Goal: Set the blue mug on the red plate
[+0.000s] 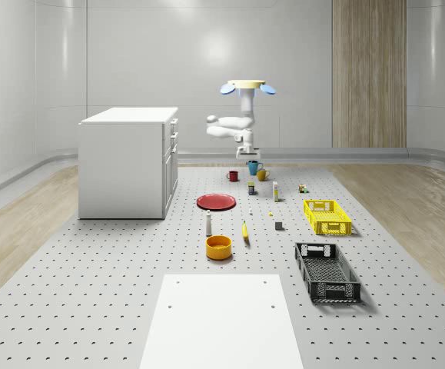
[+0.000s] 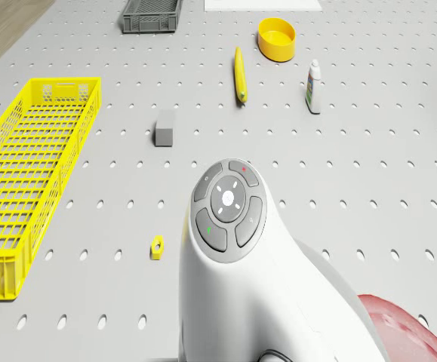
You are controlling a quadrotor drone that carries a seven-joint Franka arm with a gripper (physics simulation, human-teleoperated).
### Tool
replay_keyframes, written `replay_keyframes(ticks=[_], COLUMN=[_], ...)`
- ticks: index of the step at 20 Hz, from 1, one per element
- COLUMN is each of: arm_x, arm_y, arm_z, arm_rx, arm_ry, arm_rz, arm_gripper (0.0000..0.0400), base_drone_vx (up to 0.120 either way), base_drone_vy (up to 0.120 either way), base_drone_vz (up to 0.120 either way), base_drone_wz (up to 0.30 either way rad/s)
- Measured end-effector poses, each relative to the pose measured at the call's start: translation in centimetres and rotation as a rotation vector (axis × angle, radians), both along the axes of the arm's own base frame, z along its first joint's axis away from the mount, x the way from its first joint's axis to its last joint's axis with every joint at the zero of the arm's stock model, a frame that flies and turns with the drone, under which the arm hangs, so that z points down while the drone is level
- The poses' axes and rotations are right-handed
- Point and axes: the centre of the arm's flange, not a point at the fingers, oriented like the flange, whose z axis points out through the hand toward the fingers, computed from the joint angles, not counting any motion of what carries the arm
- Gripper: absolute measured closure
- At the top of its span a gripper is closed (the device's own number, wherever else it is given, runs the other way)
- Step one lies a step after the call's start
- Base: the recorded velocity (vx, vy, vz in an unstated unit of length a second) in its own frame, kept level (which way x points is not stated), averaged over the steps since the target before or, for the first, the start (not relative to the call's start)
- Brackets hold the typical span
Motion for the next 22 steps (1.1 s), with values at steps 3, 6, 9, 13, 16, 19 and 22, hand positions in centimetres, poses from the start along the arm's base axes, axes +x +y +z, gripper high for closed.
replay_keyframes(ticks=[3, 6, 9, 13, 16, 19, 22], arm_x=[0.00, 0.00, 0.00, 0.00, 0.00, 0.00, 0.00], arm_y=[0.00, 0.00, 0.00, 0.00, 0.00, 0.00, 0.00], arm_z=[0.00, 0.00, 0.00, 0.00, 0.00, 0.00, 0.00], arm_rx=[0.000, 0.000, 0.000, 0.000, 0.000, 0.000, 0.000], arm_ry=[0.000, 0.000, 0.000, 0.000, 0.000, 0.000, 0.000], arm_rz=[0.000, 0.000, 0.000, 0.000, 0.000, 0.000, 0.000], arm_gripper=[0.0300, 0.0300, 0.0300, 0.0300, 0.0300, 0.0300, 0.0300], base_drone_vx=[0.000, 0.000, 0.120, 0.120, 0.120, 0.120, 0.013], base_drone_vy=[-0.120, -0.120, -0.120, -0.120, -0.120, -0.120, -0.120], base_drone_vz=[0.000, 0.000, 0.000, -0.060, -0.120, -0.120, 0.000], base_drone_wz=[0.000, 0.000, 0.000, 0.000, 0.000, 0.000, 0.000])
